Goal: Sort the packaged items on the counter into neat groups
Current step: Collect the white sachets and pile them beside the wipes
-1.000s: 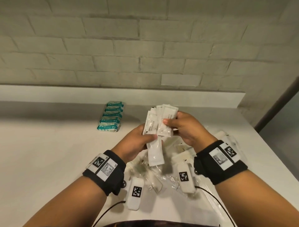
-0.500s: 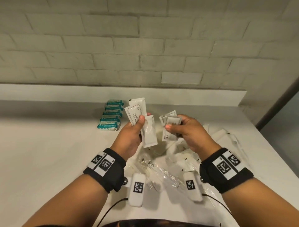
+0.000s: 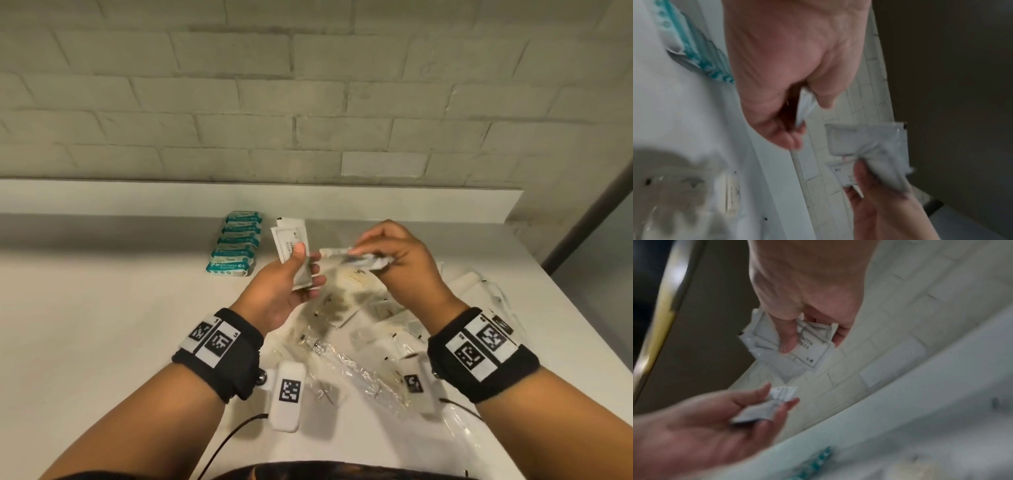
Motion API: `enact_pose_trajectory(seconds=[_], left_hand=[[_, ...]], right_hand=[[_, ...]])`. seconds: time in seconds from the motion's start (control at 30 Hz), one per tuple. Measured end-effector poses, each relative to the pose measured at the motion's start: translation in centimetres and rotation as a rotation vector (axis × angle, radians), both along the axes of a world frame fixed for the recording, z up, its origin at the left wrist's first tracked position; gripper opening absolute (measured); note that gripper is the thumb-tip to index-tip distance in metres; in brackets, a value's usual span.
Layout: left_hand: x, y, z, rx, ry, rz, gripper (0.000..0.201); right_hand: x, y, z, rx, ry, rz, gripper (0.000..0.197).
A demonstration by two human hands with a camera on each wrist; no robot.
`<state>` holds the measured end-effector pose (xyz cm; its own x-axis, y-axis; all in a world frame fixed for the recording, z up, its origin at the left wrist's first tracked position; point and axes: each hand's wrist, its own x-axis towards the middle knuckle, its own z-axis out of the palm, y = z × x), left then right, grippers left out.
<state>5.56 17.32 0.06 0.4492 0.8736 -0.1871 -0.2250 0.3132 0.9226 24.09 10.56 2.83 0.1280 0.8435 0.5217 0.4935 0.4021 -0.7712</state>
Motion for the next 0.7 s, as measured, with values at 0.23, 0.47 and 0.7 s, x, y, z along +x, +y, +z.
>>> enact_pose_trajectory(seconds=[0.23, 0.47, 0.7], left_hand=[[0.0, -0.5, -0.1, 0.034, -0.008, -0.054, 0.036], [-0.2, 0.2, -0.2, 0.156, 0.095, 0.063, 0.027], [0.8, -0.8, 0.7, 0.201, -0.003, -0.099, 0.035]], right_hand=[[1.0, -0.7, -3.2, 0.117, -0.595, -0.02, 0.033], [1.2, -1.2, 0.1, -0.493, 0.12, 0.005, 0.013], [-0.4, 0.6, 1.1, -0.527, 0.33, 0.129, 0.026]])
